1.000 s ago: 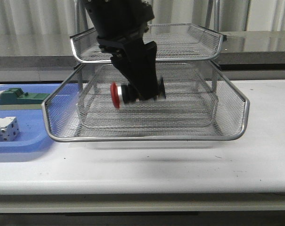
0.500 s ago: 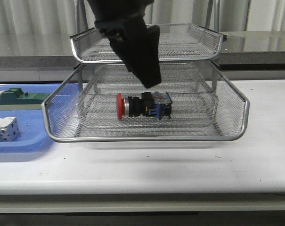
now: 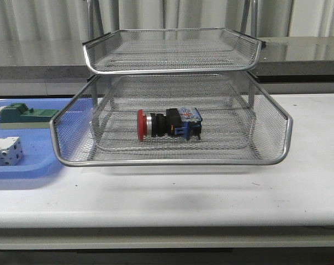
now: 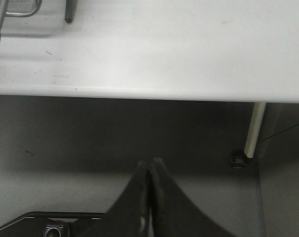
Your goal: Place button on rack with both arms
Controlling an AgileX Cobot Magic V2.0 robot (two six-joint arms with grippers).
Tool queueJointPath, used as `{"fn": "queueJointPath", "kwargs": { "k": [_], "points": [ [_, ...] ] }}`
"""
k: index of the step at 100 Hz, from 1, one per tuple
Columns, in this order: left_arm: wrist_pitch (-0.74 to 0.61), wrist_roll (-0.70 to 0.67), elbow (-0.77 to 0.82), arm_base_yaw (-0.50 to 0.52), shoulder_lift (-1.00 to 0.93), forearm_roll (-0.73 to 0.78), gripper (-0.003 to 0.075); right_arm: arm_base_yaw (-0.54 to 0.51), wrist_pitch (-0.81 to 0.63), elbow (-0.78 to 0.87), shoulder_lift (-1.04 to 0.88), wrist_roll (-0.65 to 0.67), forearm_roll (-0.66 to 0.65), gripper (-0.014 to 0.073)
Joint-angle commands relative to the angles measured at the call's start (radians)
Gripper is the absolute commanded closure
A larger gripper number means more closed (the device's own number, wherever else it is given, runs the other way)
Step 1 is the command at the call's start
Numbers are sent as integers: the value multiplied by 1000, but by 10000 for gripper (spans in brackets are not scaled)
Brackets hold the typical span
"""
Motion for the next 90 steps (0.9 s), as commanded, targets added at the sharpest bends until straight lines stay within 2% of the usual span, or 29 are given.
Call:
{"fn": "queueJointPath", "kwargs": {
  "k": [1,21,43,75,90],
  "points": [
    [13,-30,-29,75,-91,-1,280,-2,-49,-31,4,-1,-24,664],
    [-58,-33,63,277,-229,-17,280,-2,-49,-31,4,-1,-24,664],
    [-311,-33,335,443,-447,-117,280,-2,-49,-31,4,-1,-24,664],
    [-820,-33,864,469,-815,-186,280,-2,-49,-31,4,-1,-24,664],
    [-977,-33,1089,469,-991,-242,280,-2,-49,-31,4,-1,-24,664]
  ]
}}
